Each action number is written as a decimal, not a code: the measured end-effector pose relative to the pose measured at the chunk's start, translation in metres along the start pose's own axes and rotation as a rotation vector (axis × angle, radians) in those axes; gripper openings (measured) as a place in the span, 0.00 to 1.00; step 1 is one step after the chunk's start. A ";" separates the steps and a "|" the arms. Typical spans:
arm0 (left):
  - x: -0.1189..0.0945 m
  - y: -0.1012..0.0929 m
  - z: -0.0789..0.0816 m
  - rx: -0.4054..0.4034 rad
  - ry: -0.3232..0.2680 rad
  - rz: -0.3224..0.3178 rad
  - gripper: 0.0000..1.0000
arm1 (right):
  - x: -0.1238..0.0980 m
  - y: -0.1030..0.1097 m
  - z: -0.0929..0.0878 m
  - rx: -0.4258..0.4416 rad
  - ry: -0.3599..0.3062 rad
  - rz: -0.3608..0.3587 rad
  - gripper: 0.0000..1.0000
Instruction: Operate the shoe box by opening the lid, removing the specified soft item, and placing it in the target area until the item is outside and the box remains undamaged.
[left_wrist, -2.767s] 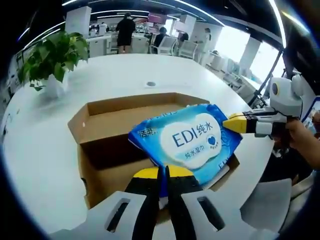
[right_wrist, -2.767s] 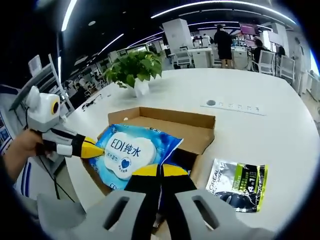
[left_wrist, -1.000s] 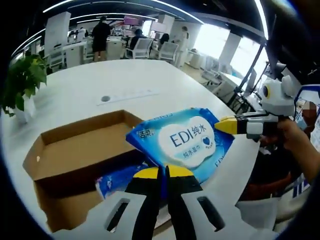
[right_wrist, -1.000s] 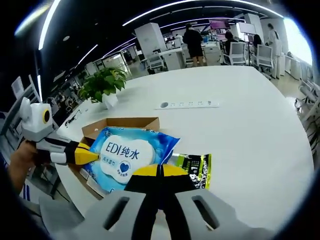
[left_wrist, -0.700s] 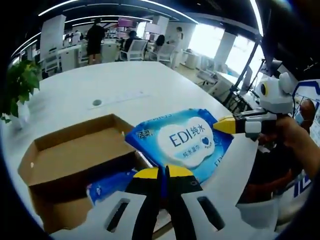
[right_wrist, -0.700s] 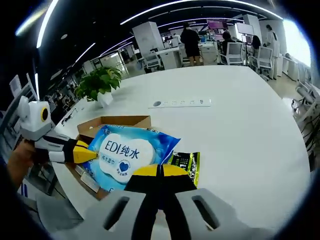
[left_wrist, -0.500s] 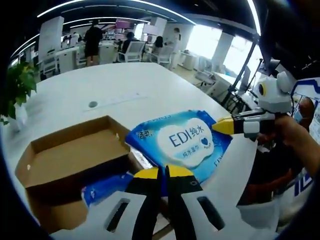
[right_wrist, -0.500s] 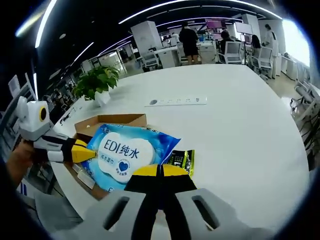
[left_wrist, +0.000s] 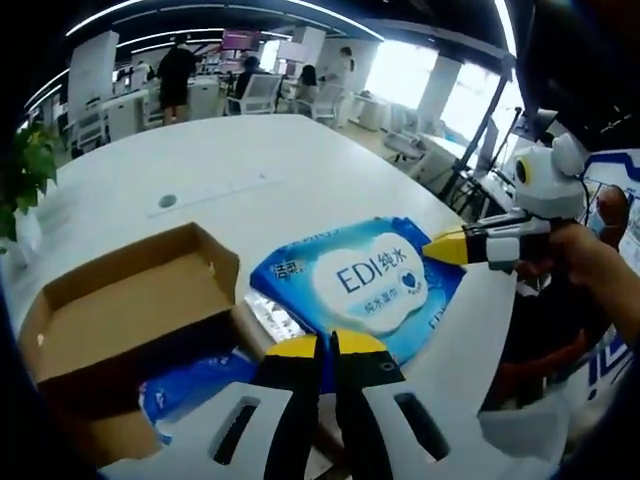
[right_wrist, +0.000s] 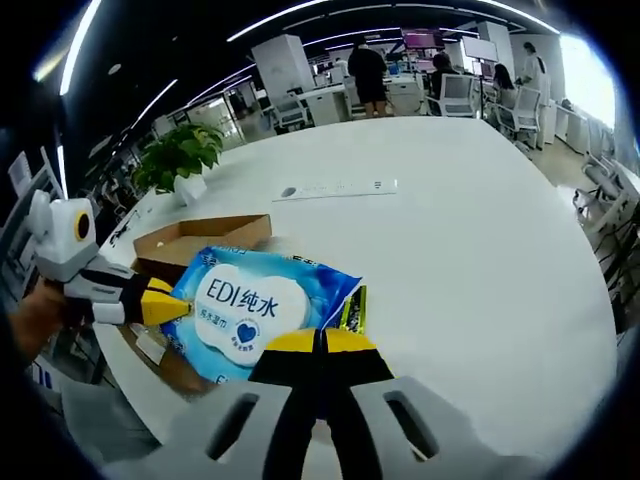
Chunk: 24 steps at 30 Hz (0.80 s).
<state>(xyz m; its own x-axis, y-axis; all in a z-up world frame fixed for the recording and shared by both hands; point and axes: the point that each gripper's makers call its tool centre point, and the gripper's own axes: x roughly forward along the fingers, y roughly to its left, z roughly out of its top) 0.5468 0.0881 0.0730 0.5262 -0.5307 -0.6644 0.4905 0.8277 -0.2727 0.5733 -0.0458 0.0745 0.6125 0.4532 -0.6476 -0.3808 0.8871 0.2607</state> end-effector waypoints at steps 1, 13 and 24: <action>0.003 0.001 -0.001 0.003 0.005 0.000 0.00 | 0.001 -0.001 -0.001 -0.003 0.003 -0.001 0.00; 0.030 0.010 -0.014 0.122 0.120 0.026 0.00 | 0.030 -0.014 -0.007 -0.050 0.058 -0.010 0.00; 0.052 0.017 -0.023 0.349 0.247 0.076 0.00 | 0.053 -0.023 -0.015 -0.107 0.094 -0.053 0.00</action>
<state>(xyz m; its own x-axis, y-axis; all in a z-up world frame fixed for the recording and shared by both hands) 0.5662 0.0792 0.0177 0.4084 -0.3757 -0.8319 0.6846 0.7289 0.0069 0.6039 -0.0438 0.0234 0.5679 0.3915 -0.7240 -0.4247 0.8929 0.1496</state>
